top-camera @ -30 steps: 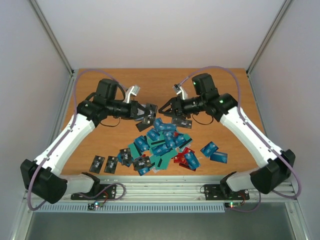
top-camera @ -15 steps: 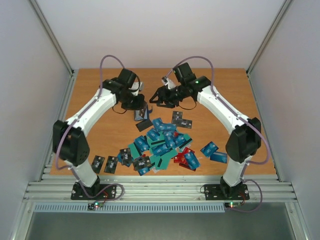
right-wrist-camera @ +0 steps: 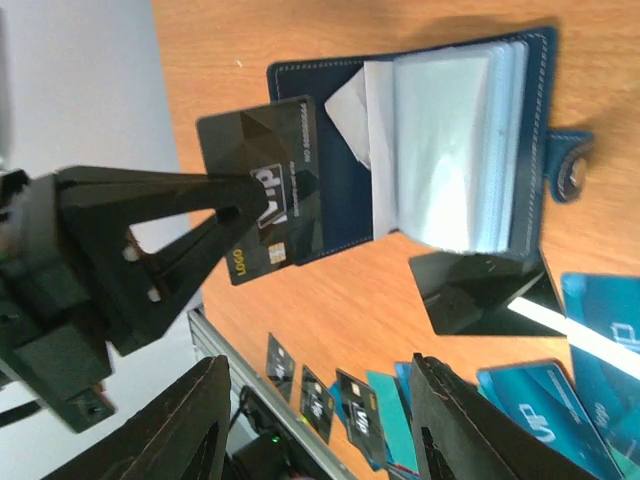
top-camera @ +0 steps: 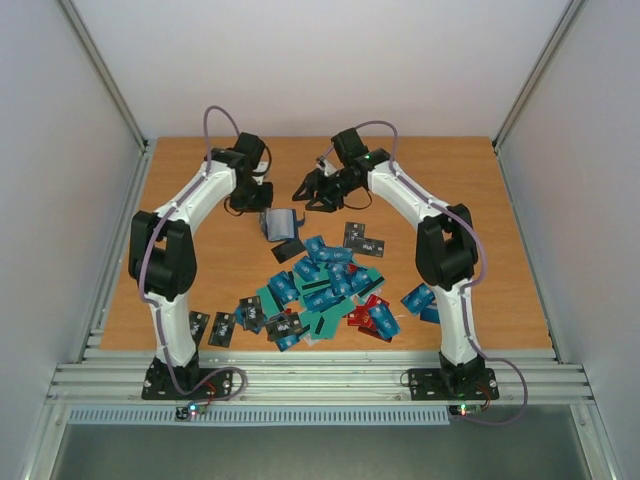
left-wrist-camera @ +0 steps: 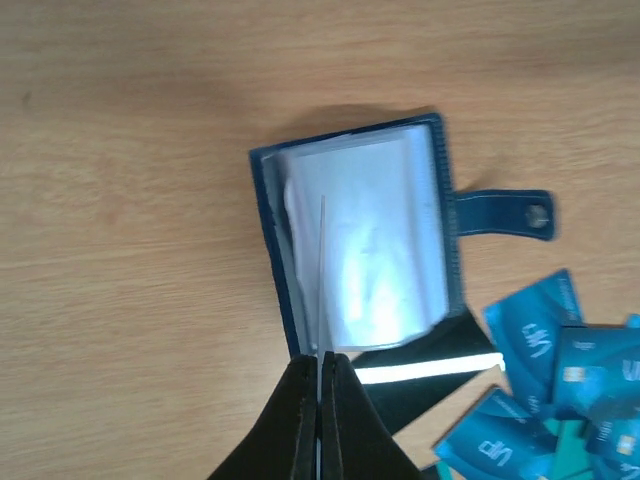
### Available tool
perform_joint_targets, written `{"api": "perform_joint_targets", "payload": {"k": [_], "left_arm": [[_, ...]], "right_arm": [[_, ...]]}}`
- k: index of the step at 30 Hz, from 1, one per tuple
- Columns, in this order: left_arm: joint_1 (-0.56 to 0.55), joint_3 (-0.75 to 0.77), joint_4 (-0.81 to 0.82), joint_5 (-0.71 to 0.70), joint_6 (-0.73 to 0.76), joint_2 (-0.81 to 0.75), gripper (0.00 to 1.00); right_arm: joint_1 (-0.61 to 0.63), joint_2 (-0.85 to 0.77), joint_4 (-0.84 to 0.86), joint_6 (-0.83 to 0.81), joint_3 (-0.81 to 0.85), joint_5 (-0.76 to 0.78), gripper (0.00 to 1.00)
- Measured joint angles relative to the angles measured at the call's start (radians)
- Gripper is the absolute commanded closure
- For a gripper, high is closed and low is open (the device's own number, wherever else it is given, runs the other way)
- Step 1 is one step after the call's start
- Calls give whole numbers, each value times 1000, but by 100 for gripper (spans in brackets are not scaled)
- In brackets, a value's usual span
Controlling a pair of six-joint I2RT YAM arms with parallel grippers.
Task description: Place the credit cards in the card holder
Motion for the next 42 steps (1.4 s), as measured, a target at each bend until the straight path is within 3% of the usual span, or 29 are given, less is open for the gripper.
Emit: {"api": "perform_joint_targets", "payload": {"k": [15,42], "left_arm": [[120,-171,47,31,10,-2,100],[299,-220,156,348,8,87,100]], "right_arm": [[15,270,16,53,290,-70,50],[116,443,-20,125,468,-92,50]]}}
